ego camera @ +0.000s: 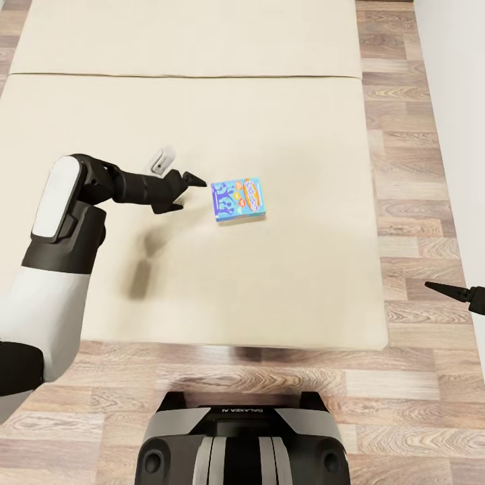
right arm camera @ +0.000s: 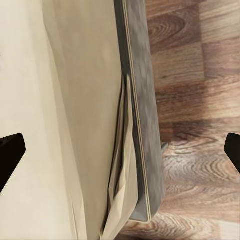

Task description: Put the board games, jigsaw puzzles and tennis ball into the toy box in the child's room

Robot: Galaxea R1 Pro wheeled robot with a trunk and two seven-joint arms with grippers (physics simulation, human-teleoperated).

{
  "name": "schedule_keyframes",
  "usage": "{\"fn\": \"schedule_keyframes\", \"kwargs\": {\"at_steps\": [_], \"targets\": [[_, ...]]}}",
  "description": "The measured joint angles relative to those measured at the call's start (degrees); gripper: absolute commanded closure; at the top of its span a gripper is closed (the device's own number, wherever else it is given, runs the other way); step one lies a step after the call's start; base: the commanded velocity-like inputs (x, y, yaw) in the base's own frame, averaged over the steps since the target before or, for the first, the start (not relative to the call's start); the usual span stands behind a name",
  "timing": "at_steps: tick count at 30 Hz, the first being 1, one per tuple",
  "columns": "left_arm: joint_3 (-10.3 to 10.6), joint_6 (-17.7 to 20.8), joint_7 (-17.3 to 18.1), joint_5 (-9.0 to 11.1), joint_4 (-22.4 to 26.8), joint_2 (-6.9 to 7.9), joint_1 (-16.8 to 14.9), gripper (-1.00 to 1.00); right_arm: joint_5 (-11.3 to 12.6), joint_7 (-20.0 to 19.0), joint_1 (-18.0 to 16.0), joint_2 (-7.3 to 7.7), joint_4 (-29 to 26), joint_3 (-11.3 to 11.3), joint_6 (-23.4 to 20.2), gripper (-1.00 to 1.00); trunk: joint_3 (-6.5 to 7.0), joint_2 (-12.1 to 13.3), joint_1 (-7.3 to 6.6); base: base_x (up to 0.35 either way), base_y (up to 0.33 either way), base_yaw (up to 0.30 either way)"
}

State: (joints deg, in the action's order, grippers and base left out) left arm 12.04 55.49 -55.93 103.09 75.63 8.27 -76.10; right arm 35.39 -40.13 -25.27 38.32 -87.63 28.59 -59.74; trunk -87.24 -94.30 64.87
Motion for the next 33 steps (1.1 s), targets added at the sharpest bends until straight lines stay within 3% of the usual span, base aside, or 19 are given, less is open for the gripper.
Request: {"fn": "schedule_keyframes", "kwargs": {"at_steps": [7,12,18,24,33], "targets": [[0.0,-0.2,2.5,-1.3,-2.1,-0.33,1.0,-1.00,0.0,0.0,0.0,0.00,-0.1,0.0,0.0,-1.00,0.00,0.0,0.00,0.001,0.000,0.000],[0.0,-0.3,5.2,-3.4,-5.5,-1.70,0.9,-1.00,0.0,0.0,0.1,0.00,-0.4,0.0,0.0,-1.00,0.00,0.0,0.00,0.000,0.000,0.000],[-0.3,-0.4,11.1,-9.9,-6.7,-3.89,0.8,-1.00,0.0,0.0,0.1,0.00,-0.5,0.0,0.0,-1.00,0.00,0.0,0.00,0.000,0.000,0.000],[-0.5,-0.5,15.7,-13.6,-7.8,-4.58,0.7,-1.00,0.1,0.0,0.1,0.00,-0.6,0.0,0.0,-1.00,0.00,0.0,0.00,0.000,0.000,0.000],[-0.6,-0.4,17.3,-14.8,-8.2,-4.77,0.7,-1.00,0.0,0.0,0.1,0.00,-0.6,0.0,0.0,-1.00,0.00,0.0,0.00,0.000,0.000,-0.001]]}}
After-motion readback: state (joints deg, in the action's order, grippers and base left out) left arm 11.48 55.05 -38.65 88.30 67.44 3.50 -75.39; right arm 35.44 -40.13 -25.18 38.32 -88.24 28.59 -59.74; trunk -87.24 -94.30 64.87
